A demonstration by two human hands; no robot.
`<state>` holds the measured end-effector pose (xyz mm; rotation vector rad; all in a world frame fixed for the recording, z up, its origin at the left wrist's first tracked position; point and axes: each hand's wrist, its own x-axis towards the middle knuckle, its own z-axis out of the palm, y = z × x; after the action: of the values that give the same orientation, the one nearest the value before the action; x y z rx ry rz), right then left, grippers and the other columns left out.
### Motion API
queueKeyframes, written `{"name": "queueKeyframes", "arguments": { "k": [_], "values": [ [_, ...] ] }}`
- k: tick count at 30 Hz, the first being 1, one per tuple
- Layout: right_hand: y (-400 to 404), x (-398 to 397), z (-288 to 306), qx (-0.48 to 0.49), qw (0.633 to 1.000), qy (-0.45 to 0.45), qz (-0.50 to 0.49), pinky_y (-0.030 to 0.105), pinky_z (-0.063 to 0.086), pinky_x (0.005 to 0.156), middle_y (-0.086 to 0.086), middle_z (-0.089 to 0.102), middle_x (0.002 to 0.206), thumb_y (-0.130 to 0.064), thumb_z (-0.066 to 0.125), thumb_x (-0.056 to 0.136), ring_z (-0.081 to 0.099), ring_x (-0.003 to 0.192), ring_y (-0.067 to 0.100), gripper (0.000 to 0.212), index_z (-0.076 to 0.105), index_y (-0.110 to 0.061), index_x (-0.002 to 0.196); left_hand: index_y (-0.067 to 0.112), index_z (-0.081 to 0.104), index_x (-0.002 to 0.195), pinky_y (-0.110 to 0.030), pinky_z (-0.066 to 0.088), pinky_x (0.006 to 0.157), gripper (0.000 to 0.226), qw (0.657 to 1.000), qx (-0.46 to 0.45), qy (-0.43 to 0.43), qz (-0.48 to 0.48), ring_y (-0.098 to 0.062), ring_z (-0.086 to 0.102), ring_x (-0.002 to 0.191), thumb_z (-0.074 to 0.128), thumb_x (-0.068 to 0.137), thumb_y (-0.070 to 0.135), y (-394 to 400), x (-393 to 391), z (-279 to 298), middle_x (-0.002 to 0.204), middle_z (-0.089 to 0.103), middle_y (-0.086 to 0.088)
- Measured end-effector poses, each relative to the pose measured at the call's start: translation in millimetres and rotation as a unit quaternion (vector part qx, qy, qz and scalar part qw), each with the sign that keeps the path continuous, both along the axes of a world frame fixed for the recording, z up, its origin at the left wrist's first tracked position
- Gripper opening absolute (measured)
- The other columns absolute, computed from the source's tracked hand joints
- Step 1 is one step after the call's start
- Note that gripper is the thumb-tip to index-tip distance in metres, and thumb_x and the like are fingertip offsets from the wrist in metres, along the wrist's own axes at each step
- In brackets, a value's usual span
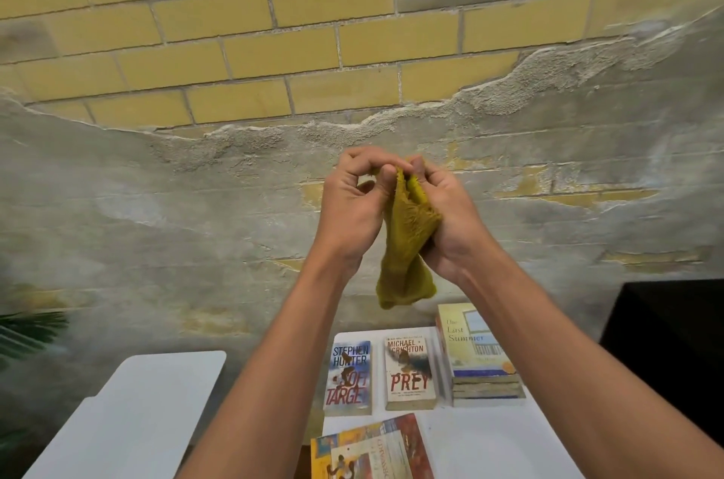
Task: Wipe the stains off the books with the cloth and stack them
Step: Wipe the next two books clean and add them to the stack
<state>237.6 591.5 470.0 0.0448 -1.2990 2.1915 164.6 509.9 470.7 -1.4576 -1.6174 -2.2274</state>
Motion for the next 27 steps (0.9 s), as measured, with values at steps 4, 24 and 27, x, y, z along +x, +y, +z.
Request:
{"name": "queueKeyframes", "arguments": {
  "k": [4, 24, 27],
  "values": [
    [0, 2, -3, 0.04, 0.998, -0.049, 0.008, 0.025, 0.052, 0.063, 0.011, 0.068, 0.086, -0.035, 0.047, 0.099, 0.064, 0.074, 0.017, 0.036, 0.062, -0.003, 0.105, 0.034, 0.076, 0.08, -0.027, 0.05, 0.076, 0.013, 0.998, -0.018, -0.054, 0.0, -0.01, 0.061, 0.09, 0.066, 0.085, 0.042, 0, -4, -5, 0.103, 0.06, -0.01],
    [47, -4, -1, 0.043, 0.985, -0.128, -0.111, 0.046, 0.059, 0.085, 0.015, 0.069, 0.095, -0.017, 0.064, 0.096, 0.068, 0.089, 0.026, 0.024, 0.061, 0.0, 0.112, 0.013, 0.067, 0.115, -0.037, 0.06, 0.083, 0.021, 0.971, -0.123, -0.204, 0.015, -0.02, 0.072, 0.099, 0.056, 0.102, 0.026, -6, 1, -47, 0.106, 0.076, -0.006],
    [55, -3, -12, 0.072, 0.972, -0.167, -0.146, 0.037, 0.058, 0.072, 0.01, 0.069, 0.098, -0.02, 0.065, 0.096, 0.067, 0.085, 0.021, 0.024, 0.061, -0.008, 0.117, 0.01, 0.068, 0.113, -0.032, 0.06, 0.073, 0.021, 0.967, -0.139, -0.215, 0.008, -0.018, 0.073, 0.092, 0.059, 0.1, 0.025, -7, -1, -42, 0.103, 0.076, -0.009]
  ]
}}
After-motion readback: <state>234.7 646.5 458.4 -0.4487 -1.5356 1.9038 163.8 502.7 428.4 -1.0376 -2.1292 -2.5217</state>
